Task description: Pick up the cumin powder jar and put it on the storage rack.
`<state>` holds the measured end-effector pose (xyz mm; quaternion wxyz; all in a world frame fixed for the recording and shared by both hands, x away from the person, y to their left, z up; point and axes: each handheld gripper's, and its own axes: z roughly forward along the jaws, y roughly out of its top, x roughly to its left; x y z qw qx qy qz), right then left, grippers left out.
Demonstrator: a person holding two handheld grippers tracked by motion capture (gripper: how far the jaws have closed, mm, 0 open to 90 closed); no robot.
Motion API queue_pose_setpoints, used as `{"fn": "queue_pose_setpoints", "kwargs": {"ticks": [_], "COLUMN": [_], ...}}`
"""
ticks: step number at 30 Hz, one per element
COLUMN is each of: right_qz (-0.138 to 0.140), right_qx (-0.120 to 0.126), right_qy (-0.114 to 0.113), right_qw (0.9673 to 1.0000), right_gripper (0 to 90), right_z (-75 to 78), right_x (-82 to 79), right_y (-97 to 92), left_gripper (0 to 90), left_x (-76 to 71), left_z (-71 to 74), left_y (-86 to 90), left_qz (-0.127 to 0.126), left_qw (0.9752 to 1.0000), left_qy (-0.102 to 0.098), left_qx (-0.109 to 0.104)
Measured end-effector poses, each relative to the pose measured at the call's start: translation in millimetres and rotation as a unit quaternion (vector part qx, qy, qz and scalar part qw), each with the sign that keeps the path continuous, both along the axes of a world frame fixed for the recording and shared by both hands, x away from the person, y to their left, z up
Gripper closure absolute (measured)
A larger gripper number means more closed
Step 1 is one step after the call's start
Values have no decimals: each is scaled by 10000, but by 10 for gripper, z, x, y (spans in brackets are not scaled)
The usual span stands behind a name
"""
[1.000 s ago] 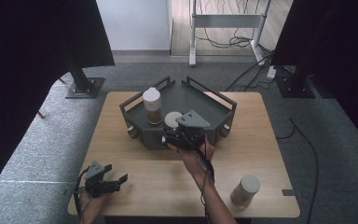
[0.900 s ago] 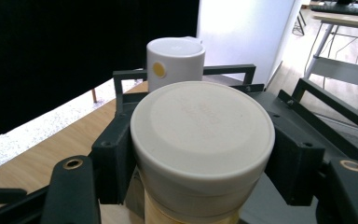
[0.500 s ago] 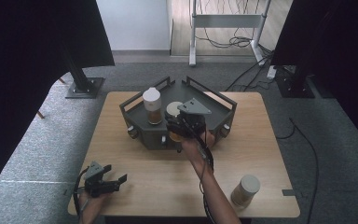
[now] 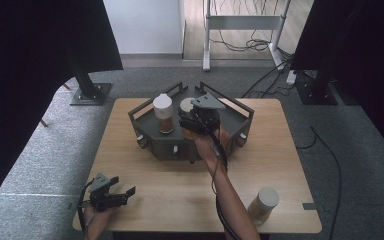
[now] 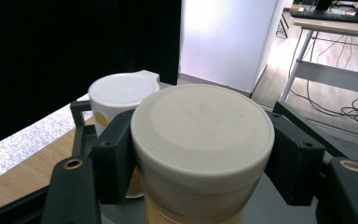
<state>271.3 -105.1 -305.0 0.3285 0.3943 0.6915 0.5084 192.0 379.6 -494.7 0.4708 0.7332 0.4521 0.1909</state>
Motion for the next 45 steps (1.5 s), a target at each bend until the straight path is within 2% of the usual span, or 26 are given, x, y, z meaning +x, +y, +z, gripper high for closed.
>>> {"fn": "queue_pose_setpoints", "kwargs": {"ticks": [5, 15, 23, 30, 41, 45], "right_qz": [-15, -109, -229, -229, -225, -267], "right_qx": [27, -7, -67, -42, 21, -49], "right_qy": [-21, -22, 47, 116, -25, -49], "right_qw": [10000, 9999, 9997, 9997, 9997, 9996], "right_gripper": [329, 329, 328, 328, 326, 323], "right_z": [-82, -96, -147, -209, -297, -301], "right_x": [75, 189, 275, 330, 295, 284], "right_y": [2, 38, 55, 46, 29, 62], "left_gripper": [105, 106, 106, 106, 106, 106], "left_x": [-3, -15, -15, -15, -20, -18], "left_z": [-2, -1, 0, -1, 2, 3], "left_y": [10, 2, 1, 2, -5, -3], "left_qz": [6, 16, 4, 1, -15, -21], "left_qw": [10000, 10000, 10000, 10000, 10000, 10000], "left_qy": [2, -13, -16, -16, -27, -26], "left_qx": [-15, 4, 15, 10, 45, 44]}}
